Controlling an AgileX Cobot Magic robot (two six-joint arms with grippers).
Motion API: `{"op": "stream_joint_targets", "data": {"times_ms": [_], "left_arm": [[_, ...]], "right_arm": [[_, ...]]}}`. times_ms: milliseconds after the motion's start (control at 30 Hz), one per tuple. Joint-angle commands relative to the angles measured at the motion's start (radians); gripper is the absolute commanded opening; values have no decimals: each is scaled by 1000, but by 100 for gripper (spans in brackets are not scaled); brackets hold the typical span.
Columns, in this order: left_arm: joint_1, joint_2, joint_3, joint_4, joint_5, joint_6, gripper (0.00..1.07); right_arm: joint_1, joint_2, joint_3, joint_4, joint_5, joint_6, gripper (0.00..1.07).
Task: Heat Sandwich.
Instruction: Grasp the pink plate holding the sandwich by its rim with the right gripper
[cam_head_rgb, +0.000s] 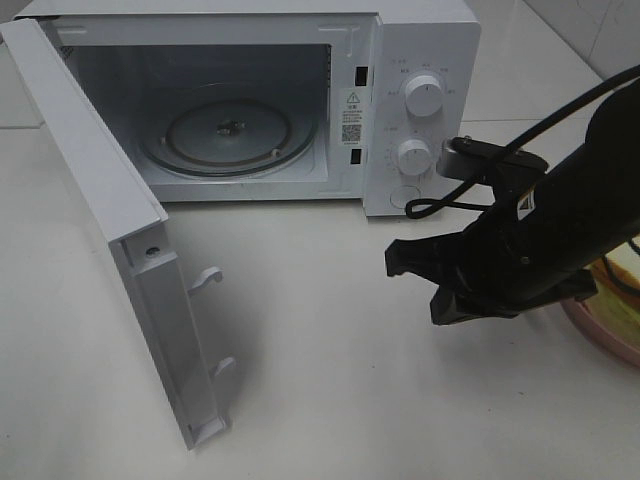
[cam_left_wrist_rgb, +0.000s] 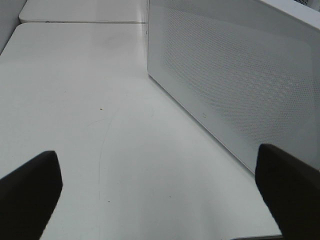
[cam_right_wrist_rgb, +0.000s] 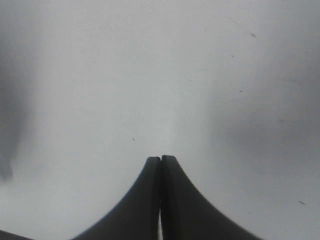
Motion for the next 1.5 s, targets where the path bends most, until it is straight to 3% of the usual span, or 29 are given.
{"op": "stream_joint_targets", "data": {"times_ms": [33,300,433,467,500,567,600,633,667,1100,1500], "left_arm": [[3,-24,3,-3,1,2,103],[3,-24,3,-3,1,2,103],[3,-24,3,-3,1,2,103],[3,-24,3,-3,1,2,103],[3,-24,3,-3,1,2,103],[3,-24,3,-3,1,2,103],[3,-24,3,-3,1,2,103],[3,-24,3,-3,1,2,103],[3,-24,3,-3,1,2,103],[3,-24,3,-3,1,2,103],[3,-24,3,-3,1,2,103]], "right_arm": [[-5,-34,-34,-81,129,-88,4],[-40,-93,-88,-112,301,-186,8],[-80,-116,-100,-158,382,-221,31],[-80,-116,-100,-158,382,-221,31],[-94,-124,-100,-168,403,-248,51],[-109,-126,-100,-182,413,-276,75],[-124,-127,-100,-187,417,-306,95],[-124,-127,-100,-187,417,-306,95],[-133,-127,-100,-187,421,-323,103],[-297,-127,-100,-191,423,-431,99],[-343,15,-100,-191,329,-452,95]]}}
